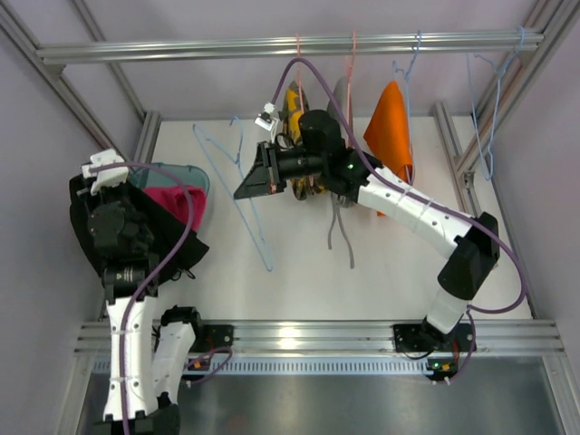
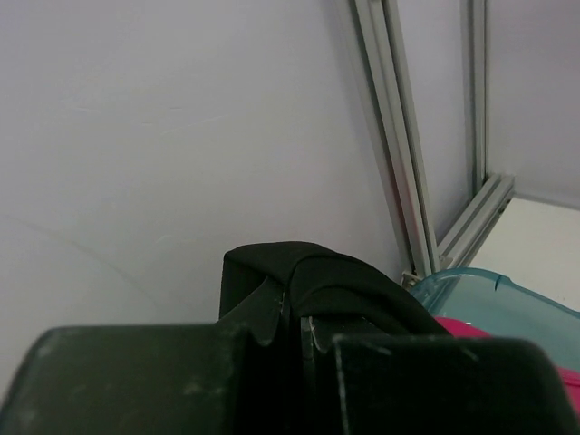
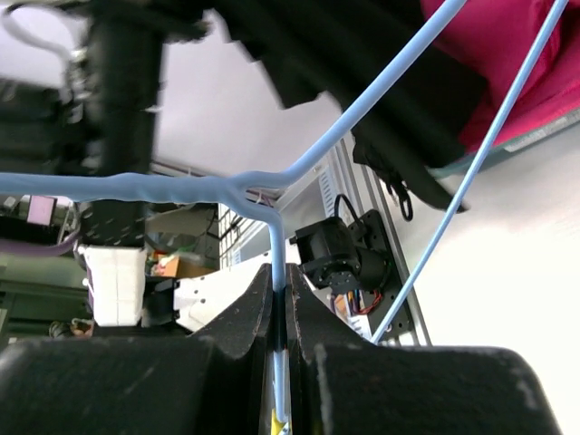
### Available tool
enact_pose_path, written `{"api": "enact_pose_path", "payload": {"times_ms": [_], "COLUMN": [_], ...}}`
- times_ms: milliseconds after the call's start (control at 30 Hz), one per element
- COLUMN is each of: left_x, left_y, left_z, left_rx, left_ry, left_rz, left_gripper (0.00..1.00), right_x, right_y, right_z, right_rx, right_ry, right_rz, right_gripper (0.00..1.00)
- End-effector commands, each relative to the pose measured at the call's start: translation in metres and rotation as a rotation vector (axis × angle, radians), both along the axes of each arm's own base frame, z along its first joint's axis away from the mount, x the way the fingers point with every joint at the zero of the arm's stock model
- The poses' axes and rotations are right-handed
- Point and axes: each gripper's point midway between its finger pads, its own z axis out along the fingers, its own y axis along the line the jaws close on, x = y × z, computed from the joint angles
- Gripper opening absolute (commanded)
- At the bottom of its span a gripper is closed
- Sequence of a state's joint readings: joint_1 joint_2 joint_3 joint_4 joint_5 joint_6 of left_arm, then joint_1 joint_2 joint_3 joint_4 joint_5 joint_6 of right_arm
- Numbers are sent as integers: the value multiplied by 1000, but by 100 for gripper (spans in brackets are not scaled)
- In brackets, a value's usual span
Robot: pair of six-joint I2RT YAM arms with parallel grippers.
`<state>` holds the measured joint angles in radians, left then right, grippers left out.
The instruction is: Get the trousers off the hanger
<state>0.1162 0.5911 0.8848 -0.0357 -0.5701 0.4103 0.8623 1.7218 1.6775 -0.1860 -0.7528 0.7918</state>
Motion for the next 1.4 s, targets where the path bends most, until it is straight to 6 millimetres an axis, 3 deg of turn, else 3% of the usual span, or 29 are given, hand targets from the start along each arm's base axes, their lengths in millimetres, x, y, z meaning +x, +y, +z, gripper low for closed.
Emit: {"api": "enact_pose_path", "payload": {"times_ms": [0,100,200,233,300,333,400,433,467,500,533,700,800,900,933,1000,1033,1100,1133,1300,1367], "left_x": [20,55,84,97,107,110,109,105,101,99,95,80,75,73,75,71,67,58,50,25,-2], "left_y": [5,3,0,1,2,1,-1,-3,-5,-7,-15,-25,-33,-48,-53,-79,-88,-115,-123,-163,-199], "left_z": [26,-1,-41,-68,-101,-124,-147,-172,-179,-188,-208,-242,-239,-212,-190,-172,-142,-122,-99,-66,-59], "left_rx": [78,87,70,49,20,-2,-50,-80,-100,-127,-151,-229,-268,-308,-304,-315,-293,-300,-278,-214,-134], "left_ry": [-125,-80,-13,55,139,191,227,299,317,334,409,547,566,517,477,471,406,383,331,311,339], "left_rz": [17,-31,-81,-88,-98,-103,-131,-145,-158,-170,-209,-244,-281,-361,-397,-541,-591,-735,-777,-989,-1205], "left_gripper": [0,0,0,0,0,0,2,8,13,27,33,53,64,80,83,99,99,99,99,97,95], "right_x": [-9,-7,-4,-3,-6,-8,-9,-12,-13,-15,-16,-19,-20,-23,-24,-23,-25,-29,-31,-35,-38], "right_y": [0,0,-1,-1,-3,-5,-9,-13,-15,-16,-19,-25,-30,-35,-36,-39,-41,-45,-48,-56,-58], "right_z": [36,35,37,39,45,49,50,54,54,54,52,53,54,54,55,52,52,45,43,31,28], "right_rx": [74,71,77,81,93,99,93,95,93,89,79,70,60,49,46,32,31,13,1,-49,-53], "right_ry": [-85,-89,-101,-105,-116,-133,-146,-165,-173,-176,-181,-212,-247,-269,-273,-280,-287,-289,-291,-291,-289], "right_rz": [36,34,25,24,31,33,32,33,31,34,35,35,35,41,43,43,46,69,79,128,157], "right_gripper": [0,0,0,0,0,0,0,0,0,0,0,0,0,0,0,0,0,0,0,0,0]}}
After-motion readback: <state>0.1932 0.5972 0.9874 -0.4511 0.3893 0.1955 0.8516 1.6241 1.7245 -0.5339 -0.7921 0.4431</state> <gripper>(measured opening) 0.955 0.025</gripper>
